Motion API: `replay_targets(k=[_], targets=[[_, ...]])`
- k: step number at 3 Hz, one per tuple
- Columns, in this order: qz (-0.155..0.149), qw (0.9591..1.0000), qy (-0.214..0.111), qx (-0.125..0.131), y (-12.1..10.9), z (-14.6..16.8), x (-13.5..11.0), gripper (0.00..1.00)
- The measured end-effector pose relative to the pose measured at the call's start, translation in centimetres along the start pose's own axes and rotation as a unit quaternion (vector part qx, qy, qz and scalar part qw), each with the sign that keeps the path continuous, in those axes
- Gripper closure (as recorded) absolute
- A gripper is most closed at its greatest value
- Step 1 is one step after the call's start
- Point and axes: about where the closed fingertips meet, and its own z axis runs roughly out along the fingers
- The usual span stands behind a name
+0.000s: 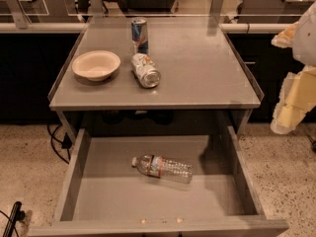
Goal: Pick water bottle from top drawer and place on counter
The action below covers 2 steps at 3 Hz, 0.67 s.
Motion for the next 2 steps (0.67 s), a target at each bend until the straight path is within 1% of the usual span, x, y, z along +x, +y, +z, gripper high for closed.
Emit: replay_targets(k=[1,2], targets=[[0.0,1.0,0.0,0.0,0.0,0.0,0.0,0.0],[0.01,0.9995,-0.03,-0.003,-0.12,0.51,-0.63,0.0]])
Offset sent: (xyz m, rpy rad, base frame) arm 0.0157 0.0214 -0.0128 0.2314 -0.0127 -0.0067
